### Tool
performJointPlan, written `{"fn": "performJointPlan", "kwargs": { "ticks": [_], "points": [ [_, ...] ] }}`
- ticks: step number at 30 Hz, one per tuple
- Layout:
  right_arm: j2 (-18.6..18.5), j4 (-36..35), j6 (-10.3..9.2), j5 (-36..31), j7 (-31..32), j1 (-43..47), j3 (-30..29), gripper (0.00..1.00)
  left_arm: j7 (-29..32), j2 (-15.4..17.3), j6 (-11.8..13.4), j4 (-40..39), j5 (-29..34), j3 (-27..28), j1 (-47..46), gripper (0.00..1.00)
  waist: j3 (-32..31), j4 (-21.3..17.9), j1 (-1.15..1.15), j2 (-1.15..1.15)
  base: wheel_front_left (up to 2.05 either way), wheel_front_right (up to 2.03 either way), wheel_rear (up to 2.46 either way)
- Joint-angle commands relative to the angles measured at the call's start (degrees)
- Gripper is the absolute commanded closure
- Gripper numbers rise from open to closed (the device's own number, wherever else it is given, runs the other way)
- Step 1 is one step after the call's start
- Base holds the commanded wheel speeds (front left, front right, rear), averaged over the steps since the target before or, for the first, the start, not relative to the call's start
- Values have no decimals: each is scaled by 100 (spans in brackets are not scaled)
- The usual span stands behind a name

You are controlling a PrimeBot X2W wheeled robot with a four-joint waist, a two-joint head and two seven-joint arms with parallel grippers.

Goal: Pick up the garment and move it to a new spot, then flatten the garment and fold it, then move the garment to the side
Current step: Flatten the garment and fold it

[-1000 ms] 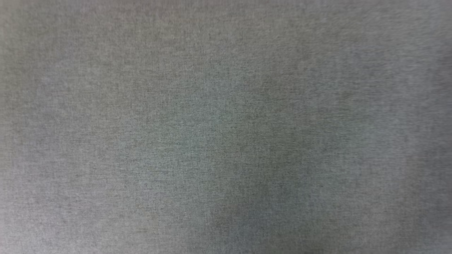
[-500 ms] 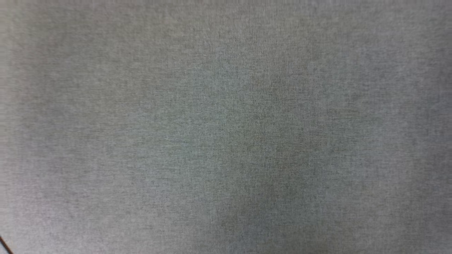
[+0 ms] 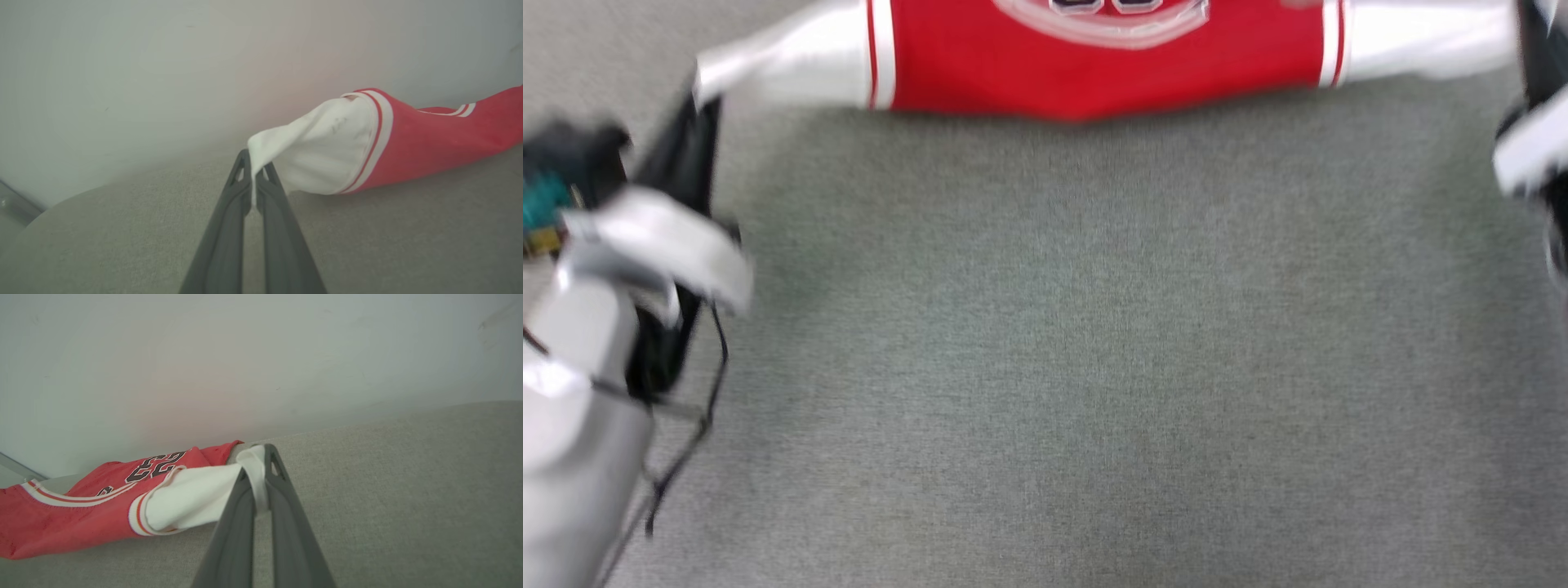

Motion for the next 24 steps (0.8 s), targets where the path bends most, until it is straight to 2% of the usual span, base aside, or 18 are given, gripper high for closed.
{"fn": "performJointPlan", "kwargs": {
  "ticks": [1, 10, 24],
  "points": [
    [-65, -120, -2, 120, 60, 273, 9, 100, 20, 44, 42, -86, -55, -5, 248, 100, -357, 35, 1, 0, 0, 0, 0],
    [-645, -1084, -3, 660, 694, 2452, 236, 100, 175, 295, 332, -680, -407, -155, 2329, 100, -1018, -18, 1, 0, 0, 0, 0],
    [-1198, -1853, -5, 1035, 1218, 4297, 384, 100, 311, 684, 654, -1247, -866, -130, 4194, 100, -1753, -154, 1, 0, 0, 0, 0]
  ]
}}
